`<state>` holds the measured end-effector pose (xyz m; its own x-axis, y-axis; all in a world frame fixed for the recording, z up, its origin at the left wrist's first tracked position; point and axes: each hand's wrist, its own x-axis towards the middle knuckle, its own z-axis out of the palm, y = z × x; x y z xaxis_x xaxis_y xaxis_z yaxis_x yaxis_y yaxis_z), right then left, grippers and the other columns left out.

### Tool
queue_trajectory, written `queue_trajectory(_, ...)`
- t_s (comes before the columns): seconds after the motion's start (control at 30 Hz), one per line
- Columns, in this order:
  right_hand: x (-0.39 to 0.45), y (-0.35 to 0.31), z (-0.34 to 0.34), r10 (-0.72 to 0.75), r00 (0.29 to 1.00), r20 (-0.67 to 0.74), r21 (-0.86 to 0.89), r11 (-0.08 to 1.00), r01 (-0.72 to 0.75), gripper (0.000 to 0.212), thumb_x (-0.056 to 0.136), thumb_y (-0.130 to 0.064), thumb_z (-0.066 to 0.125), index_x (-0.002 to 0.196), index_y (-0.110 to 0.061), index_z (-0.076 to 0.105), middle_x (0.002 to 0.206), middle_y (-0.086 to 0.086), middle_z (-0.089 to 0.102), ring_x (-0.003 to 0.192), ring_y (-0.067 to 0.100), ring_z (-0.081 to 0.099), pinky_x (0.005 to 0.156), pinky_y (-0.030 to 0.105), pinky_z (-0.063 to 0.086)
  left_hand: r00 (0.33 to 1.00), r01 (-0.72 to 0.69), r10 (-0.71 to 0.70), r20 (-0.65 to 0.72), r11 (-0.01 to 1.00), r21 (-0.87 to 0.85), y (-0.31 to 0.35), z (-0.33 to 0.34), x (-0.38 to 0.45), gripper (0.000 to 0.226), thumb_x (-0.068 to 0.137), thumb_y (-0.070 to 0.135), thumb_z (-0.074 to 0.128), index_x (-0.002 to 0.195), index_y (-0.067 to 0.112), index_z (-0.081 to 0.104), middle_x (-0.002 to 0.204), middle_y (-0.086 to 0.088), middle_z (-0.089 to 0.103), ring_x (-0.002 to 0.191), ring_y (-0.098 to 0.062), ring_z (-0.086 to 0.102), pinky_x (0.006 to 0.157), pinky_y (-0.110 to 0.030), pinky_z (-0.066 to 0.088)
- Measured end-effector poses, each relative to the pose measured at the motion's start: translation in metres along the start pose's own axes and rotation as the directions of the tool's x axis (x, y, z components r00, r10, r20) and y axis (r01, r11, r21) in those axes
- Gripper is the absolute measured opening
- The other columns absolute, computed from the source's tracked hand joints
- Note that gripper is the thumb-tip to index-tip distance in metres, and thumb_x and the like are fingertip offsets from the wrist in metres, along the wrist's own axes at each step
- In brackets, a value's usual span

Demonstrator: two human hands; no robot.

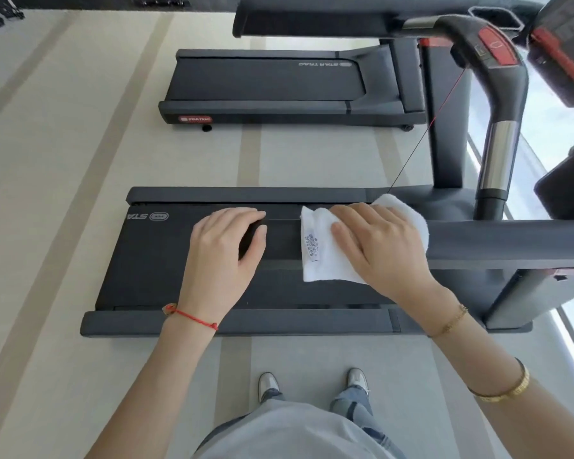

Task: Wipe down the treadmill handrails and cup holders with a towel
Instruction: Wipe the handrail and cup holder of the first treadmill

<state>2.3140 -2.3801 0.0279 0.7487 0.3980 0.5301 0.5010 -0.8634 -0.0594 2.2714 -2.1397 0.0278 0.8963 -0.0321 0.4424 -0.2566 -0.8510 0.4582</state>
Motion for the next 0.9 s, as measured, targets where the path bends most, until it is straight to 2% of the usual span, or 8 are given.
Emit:
queue_trajectory(0.2,0.032,-0.053,0.024,0.015,0.997,-0.075,-0.102,0.995,-0.023,0.042,0.101,-0.028,0.028,0.067,-0.018,0.050,0.055,-0.002,0.046,0.049,0.019,0.036,0.050,0.033,0.032,0.999,0.043,-0.041,0.034,0.996,-0.075,-0.018,-0.010,-0.008,0.033,0.101,0.028,0.047,0.125,0.013,0.065,0.121,0.003,0.067,0.114,-0.014,0.060,0.104,-0.029,0.042)
queue_trajectory(0.37,0.051,-0.100,0.043,-0.042,0.999,0.014,-0.140,0.989,0.043,0.033,0.099,-0.024,0.019,0.070,-0.022,0.034,0.055,-0.001,0.041,0.051,0.020,0.028,0.055,0.033,0.015,0.996,0.086,-0.079,0.050,0.985,-0.149,-0.034,-0.020,-0.012,0.040,0.103,0.026,0.035,0.132,0.010,0.058,0.125,0.001,0.064,0.115,-0.012,0.057,0.100,-0.022,0.042)
queue_trajectory(0.53,0.049,-0.089,0.032,-0.057,0.998,-0.024,-0.060,0.997,0.055,0.033,0.099,-0.028,0.031,0.067,-0.021,0.038,0.055,-0.005,0.036,0.050,0.020,0.031,0.053,0.030,0.020,0.995,0.083,-0.071,0.076,0.980,-0.181,-0.041,-0.024,-0.012,0.035,0.104,0.022,0.038,0.130,0.011,0.060,0.122,0.002,0.065,0.111,-0.013,0.061,0.097,-0.021,0.046)
queue_trajectory(0.6,0.041,-0.073,0.027,0.007,1.000,0.025,-0.071,0.997,-0.005,0.035,0.098,-0.030,0.032,0.065,-0.022,0.041,0.055,-0.006,0.037,0.051,0.021,0.031,0.054,0.030,0.019,0.995,0.070,-0.056,0.085,0.982,-0.174,-0.042,-0.022,-0.012,0.036,0.104,0.021,0.037,0.129,0.010,0.061,0.123,0.002,0.065,0.112,-0.015,0.061,0.098,-0.029,0.049)
queue_trajectory(0.73,0.042,-0.056,0.022,0.289,0.926,0.244,-0.447,0.881,-0.157,0.032,0.086,-0.038,0.043,0.063,-0.018,0.034,0.054,0.002,0.025,0.052,0.022,0.020,0.050,0.031,0.008,0.995,0.066,-0.050,0.086,0.981,-0.183,-0.045,-0.022,-0.012,0.037,0.104,0.021,0.037,0.128,0.010,0.062,0.124,0.001,0.065,0.113,-0.015,0.061,0.099,-0.029,0.048)
queue_trajectory(0.77,0.047,-0.056,0.019,0.313,0.894,0.321,-0.431,0.889,-0.156,0.033,0.087,-0.039,0.044,0.063,-0.018,0.037,0.053,0.002,0.028,0.050,0.023,0.022,0.048,0.028,0.009,0.995,0.064,-0.049,0.085,0.982,-0.180,-0.045,-0.022,-0.012,0.037,0.104,0.021,0.037,0.128,0.010,0.062,0.123,0.000,0.065,0.112,-0.015,0.062,0.099,-0.029,0.048)
queue_trajectory(0.87,0.070,-0.067,0.015,0.317,0.833,0.453,-0.130,0.948,-0.290,0.038,0.095,-0.033,0.035,0.064,-0.014,0.048,0.057,-0.004,0.040,0.056,0.025,0.033,0.051,0.033,0.020,0.996,0.057,-0.045,0.077,0.984,-0.168,-0.044,-0.020,-0.013,0.037,0.103,0.021,0.037,0.128,0.009,0.062,0.123,-0.001,0.065,0.111,-0.018,0.062,0.098,-0.029,0.048)
queue_trajectory(0.9,0.073,-0.074,0.018,0.290,0.851,0.438,-0.102,0.957,-0.273,0.038,0.095,-0.032,0.034,0.064,-0.014,0.046,0.056,-0.004,0.040,0.056,0.025,0.032,0.052,0.032,0.021,0.996,0.059,-0.047,0.072,0.984,-0.169,-0.044,-0.020,-0.013,0.037,0.103,0.021,0.037,0.127,0.009,0.062,0.122,-0.001,0.065,0.111,-0.019,0.062,0.098,-0.030,0.049)
